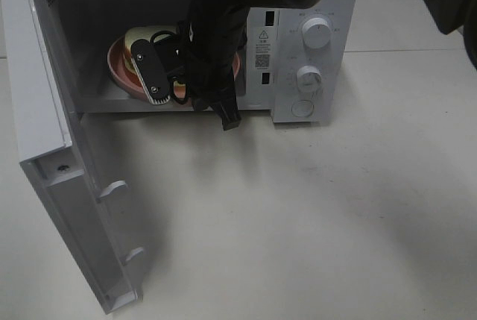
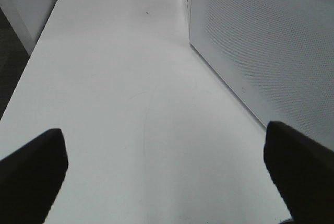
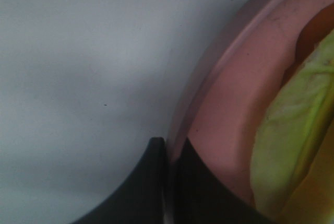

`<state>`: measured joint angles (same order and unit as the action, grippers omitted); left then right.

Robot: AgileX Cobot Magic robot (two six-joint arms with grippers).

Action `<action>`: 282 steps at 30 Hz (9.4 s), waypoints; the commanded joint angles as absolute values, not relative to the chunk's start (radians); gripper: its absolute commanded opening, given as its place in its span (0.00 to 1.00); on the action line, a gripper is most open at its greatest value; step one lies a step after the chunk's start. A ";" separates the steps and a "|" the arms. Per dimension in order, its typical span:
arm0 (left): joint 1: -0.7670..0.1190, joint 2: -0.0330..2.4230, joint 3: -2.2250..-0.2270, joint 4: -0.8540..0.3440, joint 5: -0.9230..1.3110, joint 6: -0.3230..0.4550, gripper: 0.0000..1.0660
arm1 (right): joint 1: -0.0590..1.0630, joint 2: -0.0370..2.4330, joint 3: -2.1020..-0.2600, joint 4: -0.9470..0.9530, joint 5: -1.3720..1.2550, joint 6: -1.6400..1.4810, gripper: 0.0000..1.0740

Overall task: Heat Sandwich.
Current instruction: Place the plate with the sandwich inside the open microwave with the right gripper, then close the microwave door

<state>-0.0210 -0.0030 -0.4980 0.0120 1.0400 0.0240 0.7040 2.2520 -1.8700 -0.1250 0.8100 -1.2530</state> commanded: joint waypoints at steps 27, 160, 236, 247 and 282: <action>-0.028 -0.030 -0.494 0.013 1.036 0.020 0.92 | 0.651 2.378 -2.060 -0.108 0.732 -1.351 0.01; -0.028 -0.030 -0.494 0.013 1.036 0.020 0.92 | 0.299 0.350 -0.537 -0.043 1.075 0.010 0.71; -0.028 -0.025 -0.494 0.006 1.036 0.020 0.92 | 0.033 -0.030 -0.506 -0.040 1.035 0.011 0.71; -0.028 -0.012 -0.504 0.000 1.025 0.024 0.92 | 0.033 -0.030 -0.506 -0.040 1.035 0.012 0.71; -0.028 0.765 -0.359 0.020 0.029 0.022 0.00 | 0.033 -0.030 -0.506 -0.040 1.035 0.011 0.71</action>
